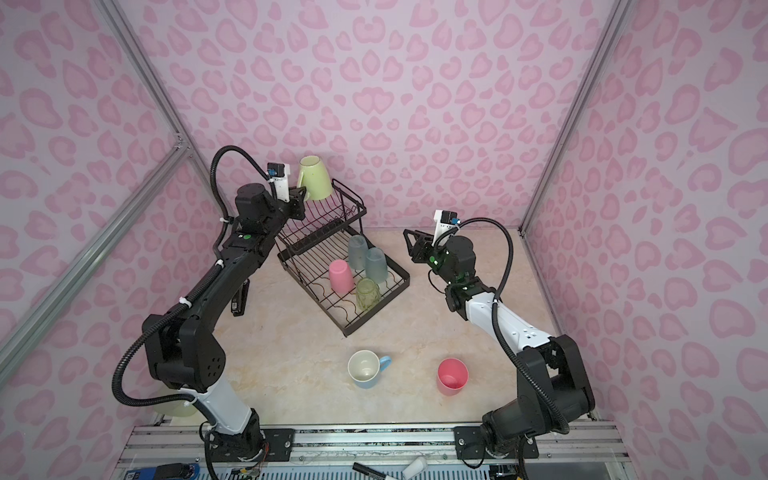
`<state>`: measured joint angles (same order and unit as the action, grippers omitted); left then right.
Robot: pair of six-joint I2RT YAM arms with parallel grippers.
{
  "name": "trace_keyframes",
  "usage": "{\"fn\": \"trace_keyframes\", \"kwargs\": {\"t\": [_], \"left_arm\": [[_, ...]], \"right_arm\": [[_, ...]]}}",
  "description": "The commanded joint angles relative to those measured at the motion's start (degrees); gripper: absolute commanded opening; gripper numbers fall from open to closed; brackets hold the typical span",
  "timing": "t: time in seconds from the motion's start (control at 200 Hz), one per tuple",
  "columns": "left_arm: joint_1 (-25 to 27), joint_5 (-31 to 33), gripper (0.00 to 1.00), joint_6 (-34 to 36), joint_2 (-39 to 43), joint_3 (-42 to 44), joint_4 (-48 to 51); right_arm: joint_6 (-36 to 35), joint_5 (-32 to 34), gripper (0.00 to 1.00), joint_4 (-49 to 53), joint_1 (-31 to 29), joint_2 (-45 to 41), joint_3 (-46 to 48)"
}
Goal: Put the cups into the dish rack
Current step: 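Lower the green mug upside down onto the rack's upper tier with the left gripper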
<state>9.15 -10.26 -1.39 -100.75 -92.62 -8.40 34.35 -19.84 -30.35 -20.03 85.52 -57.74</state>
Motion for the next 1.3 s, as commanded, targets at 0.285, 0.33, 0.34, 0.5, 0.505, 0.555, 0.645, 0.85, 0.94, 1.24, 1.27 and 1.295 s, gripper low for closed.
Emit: {"fn": "trace_keyframes", "kwargs": {"t": [0.285,0.33,0.34,0.5,0.505,0.555,0.645,0.85,0.94,1.24,1.27,1.295], "left_arm": [[-1.3,-4.8,0.03,1.1,-5.5,-3.3,-7.9],[-1.3,-5.2,0.03,1.1,-6.1,-3.7,-7.8],[-1.4,-5.4,0.03,1.2,-6.2,-3.8,-7.9],[-1.4,-6.9,0.03,1.7,-8.1,-5.4,-7.2],[-1.4,-7.0,0.03,1.7,-8.1,-5.4,-7.2],[-1.4,-7.6,0.03,2.1,-8.6,-5.8,-6.8],[-1.4,-8.0,0.03,2.8,-9.6,-7.1,-5.6],[-1.3,-8.4,0.03,4.1,-11.2,-8.1,-4.3],[-1.5,-8.7,0.03,4.5,-11.8,-8.3,-3.7],[-1.5,-9.0,0.03,5.3,-13.0,-8.0,-2.8],[-1.5,-9.1,0.03,5.3,-13.1,-7.9,-2.8],[-1.5,-9.3,0.03,5.3,-13.2,-7.9,-2.8]], "right_arm": [[-21.6,-2.3,0.42,8.4,-5.5,-0.4,-2.8],[-23.2,-2.3,0.42,8.9,-6.2,-0.4,-2.9],[-23.5,-2.3,0.42,9.0,-6.3,-0.4,-2.9],[-25.6,-2.1,0.42,10.1,-7.4,0.2,-2.9],[-25.6,-2.1,0.42,10.1,-7.4,0.2,-3.0],[-25.8,-2.1,0.42,10.1,-7.4,0.3,-2.9],[-25.9,-1.8,0.41,10.0,-7.5,0.3,-2.8],[-25.8,-2.1,0.41,9.7,-7.4,0.9,-2.8],[-25.8,-2.1,0.42,9.7,-7.4,1.0,-2.9],[-26.2,-2.2,0.41,9.6,-7.5,1.3,-3.0],[-26.2,-2.3,0.41,9.5,-7.5,1.3,-2.9],[-26.2,-2.3,0.42,9.5,-7.5,1.3,-2.8]]}}
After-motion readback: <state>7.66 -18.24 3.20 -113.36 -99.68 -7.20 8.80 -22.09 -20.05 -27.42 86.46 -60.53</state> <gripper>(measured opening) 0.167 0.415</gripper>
